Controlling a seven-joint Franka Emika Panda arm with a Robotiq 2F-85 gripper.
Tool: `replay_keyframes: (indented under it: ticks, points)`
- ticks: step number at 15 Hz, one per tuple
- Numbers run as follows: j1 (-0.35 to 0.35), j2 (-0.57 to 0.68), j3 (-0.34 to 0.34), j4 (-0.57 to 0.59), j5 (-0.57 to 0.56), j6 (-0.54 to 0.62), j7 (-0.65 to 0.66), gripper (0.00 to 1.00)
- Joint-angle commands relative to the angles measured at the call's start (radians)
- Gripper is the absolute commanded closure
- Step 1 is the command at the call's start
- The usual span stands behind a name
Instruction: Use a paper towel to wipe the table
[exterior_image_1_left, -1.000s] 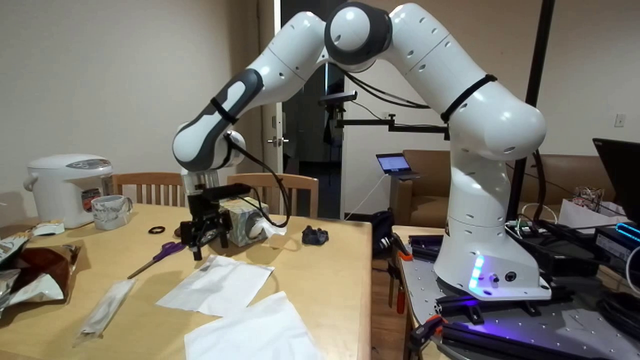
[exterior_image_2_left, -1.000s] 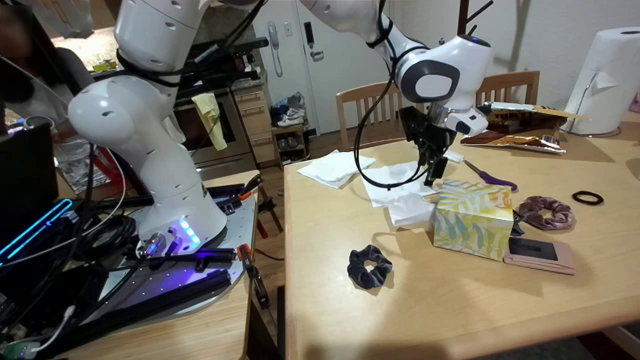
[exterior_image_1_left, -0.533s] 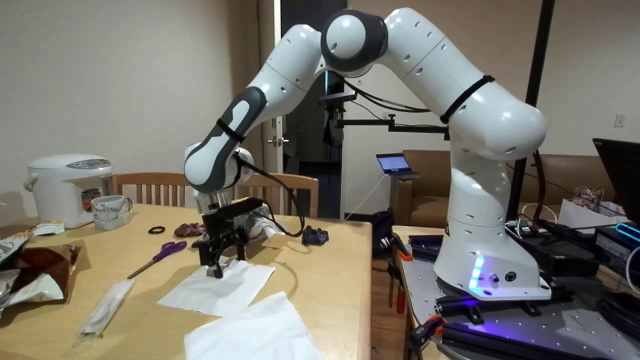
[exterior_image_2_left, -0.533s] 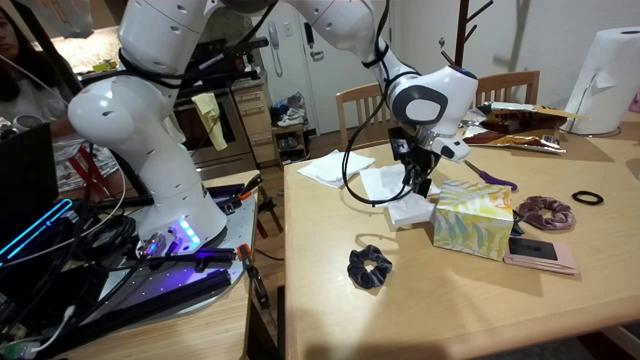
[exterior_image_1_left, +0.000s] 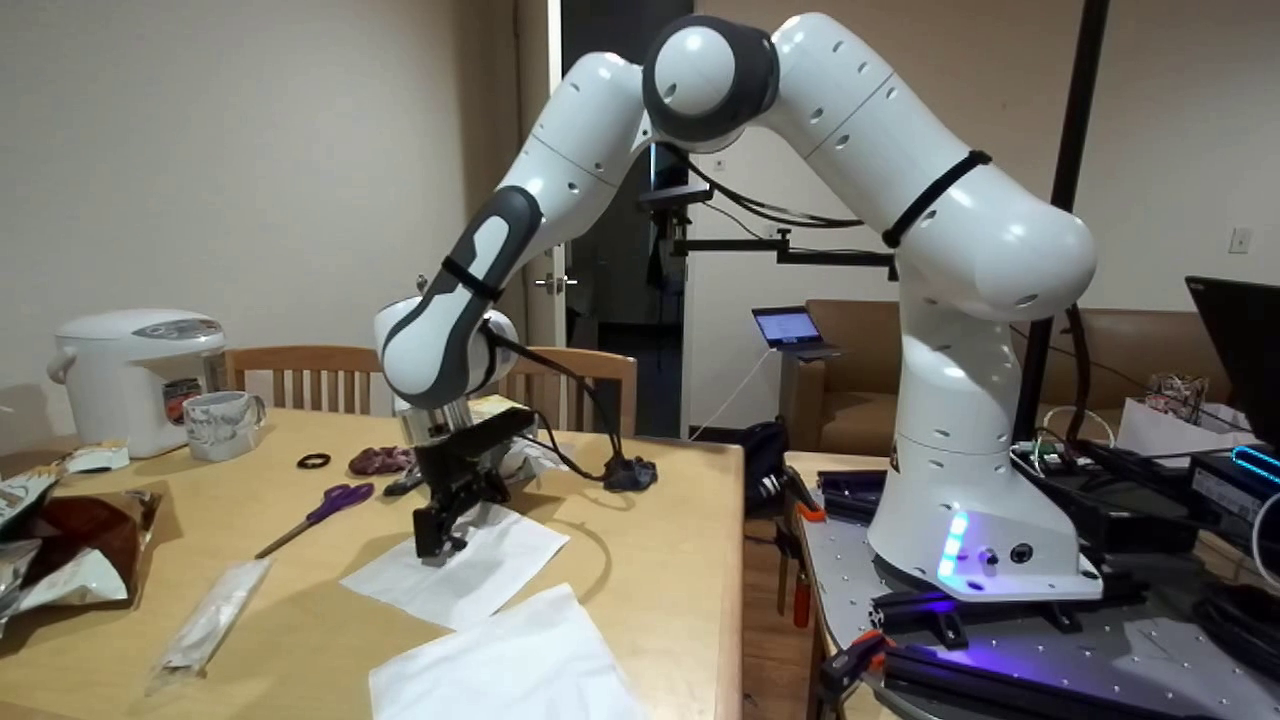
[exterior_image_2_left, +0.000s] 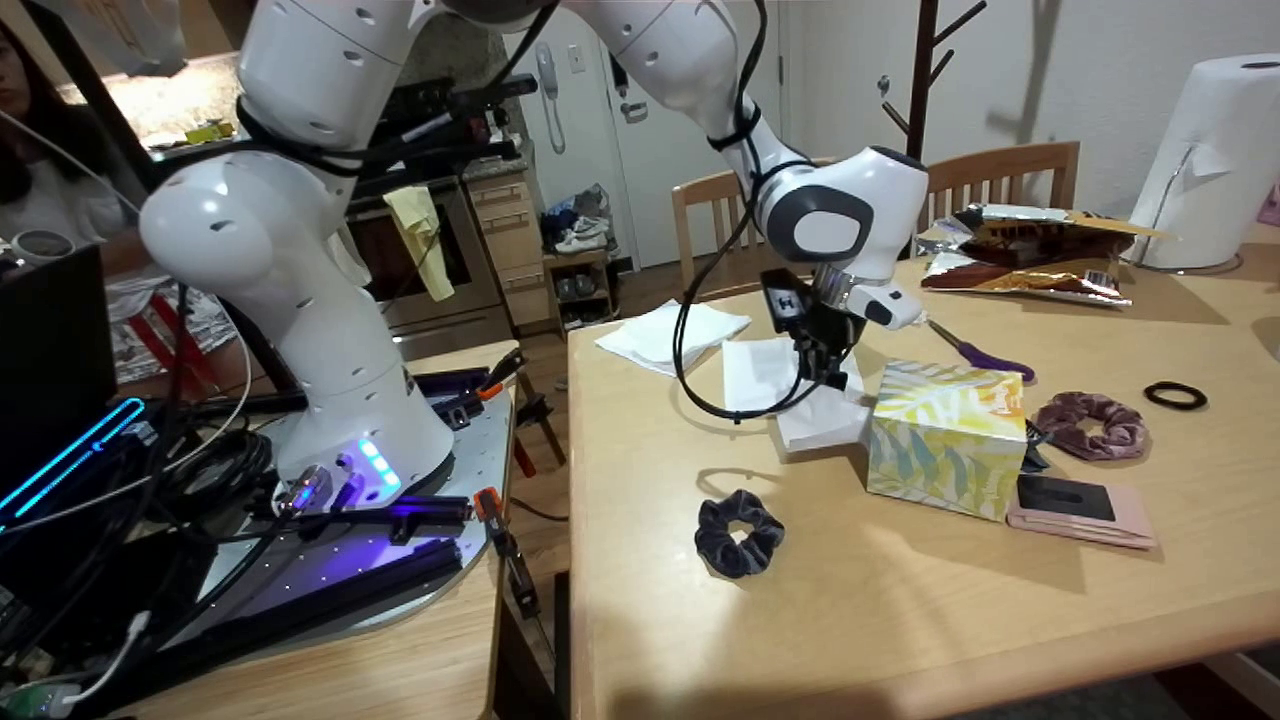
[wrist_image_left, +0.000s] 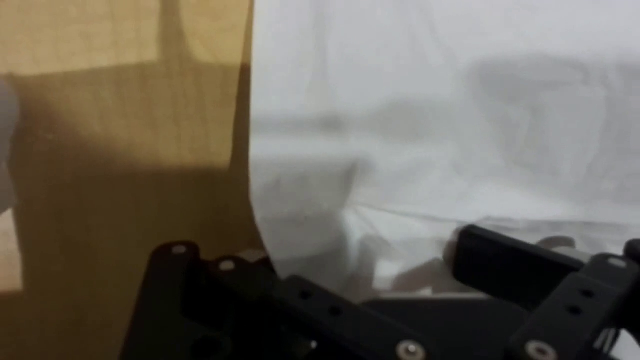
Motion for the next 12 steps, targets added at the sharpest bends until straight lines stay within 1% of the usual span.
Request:
replay_keyframes:
  ticks: [1,2,6,7,12]
  points:
    - [0.014,-0.006,-0.013,-0.061,-0.032,0.055,0.036,0.66]
    - [0.014,-0.008,-0.017,-0.07,-0.034,0.06,0.04,0.73]
    - [0.003,-0.02,-0.025,-0.105,-0.025,0.091,0.044,0.97]
    - [0.003,-0.023,-0.027,-0.115,-0.026,0.104,0.047,1.0]
    - [-0.015,-0.042,-0.033,-0.184,-0.016,0.124,0.046,1.0]
